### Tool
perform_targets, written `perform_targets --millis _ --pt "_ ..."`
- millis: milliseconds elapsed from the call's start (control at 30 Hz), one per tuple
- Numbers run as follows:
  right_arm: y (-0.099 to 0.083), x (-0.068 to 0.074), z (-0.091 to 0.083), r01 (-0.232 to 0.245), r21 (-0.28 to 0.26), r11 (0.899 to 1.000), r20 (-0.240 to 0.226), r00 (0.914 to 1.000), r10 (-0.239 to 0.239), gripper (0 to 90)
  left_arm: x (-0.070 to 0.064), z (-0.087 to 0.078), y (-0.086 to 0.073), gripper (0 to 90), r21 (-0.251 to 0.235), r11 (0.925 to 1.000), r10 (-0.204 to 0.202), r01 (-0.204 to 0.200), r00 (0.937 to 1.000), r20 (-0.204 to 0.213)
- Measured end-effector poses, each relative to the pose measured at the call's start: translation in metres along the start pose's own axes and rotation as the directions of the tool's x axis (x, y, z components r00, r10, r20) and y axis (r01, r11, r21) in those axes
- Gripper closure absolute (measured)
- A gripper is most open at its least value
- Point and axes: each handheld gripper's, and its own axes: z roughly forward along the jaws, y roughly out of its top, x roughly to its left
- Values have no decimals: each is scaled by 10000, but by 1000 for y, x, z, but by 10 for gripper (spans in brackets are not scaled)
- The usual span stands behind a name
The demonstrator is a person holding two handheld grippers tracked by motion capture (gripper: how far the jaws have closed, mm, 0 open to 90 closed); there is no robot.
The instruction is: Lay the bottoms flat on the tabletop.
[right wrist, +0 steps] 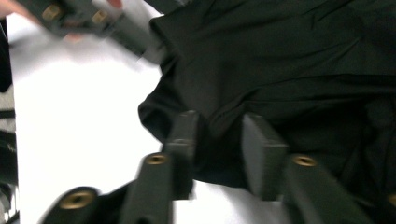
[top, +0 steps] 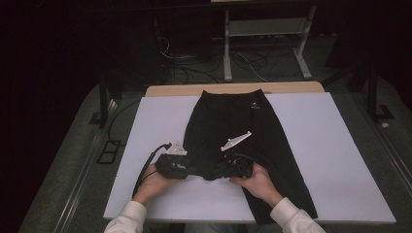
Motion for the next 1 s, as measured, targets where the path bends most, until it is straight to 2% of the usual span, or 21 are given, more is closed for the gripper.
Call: perform_targets --millis 67,100,167,233,300,467,633,700,767,800,900,1000 --pt "1 -2 -1 -67 65 10000 -133 9999 68 823 -1 2 4 806 122 9999 78 -79 9999 84" --pt "2 -4 -3 -180 52 9998 -207 9996 181 829 -2 3 7 831 263 9995 145 -146 9999 63" --pt "4 -10 -9 -396 -108 9992 -627 9973 388 831 -2 0 14 846 469 9988 144 -154 9997 213" --pt "6 -16 -19 -727 -384 9966 -1074 9919 682 832 0 -6 21 850 475 9988 105 -124 9992 398" --pt "10 -24 -32 -978 -734 9925 -1307 9875 877 833 2 -15 32 852 371 9991 169 -190 9982 571" --pt "22 -45 -60 -1527 -1621 9749 -1647 9783 1258 837 12 -33 64 862 286 9979 572 -582 9978 342" --pt "31 -64 -71 -1556 -2012 9671 -1158 9842 1343 843 29 -29 89 864 505 9959 733 -745 9970 251" --pt "33 -73 -71 -1476 -2138 9657 -784 9879 1337 843 37 -20 95 862 749 9937 824 -828 9966 81" --pt "35 -82 -68 -1306 -2133 9682 -202 9914 1292 844 45 -10 98 856 954 9925 778 -769 9969 -62" --pt "36 -88 -67 -1302 -2129 9684 -65 9912 1319 844 49 -5 99 857 1024 9919 767 -753 9970 -91" --pt "35 -105 -62 -1707 -2203 9604 130 9840 1779 844 58 9 96 856 1113 9923 585 -550 9979 -282" --pt "32 -117 -56 -2027 -2160 9551 286 9765 2137 844 65 21 91 857 1021 9946 237 -201 9991 -340"
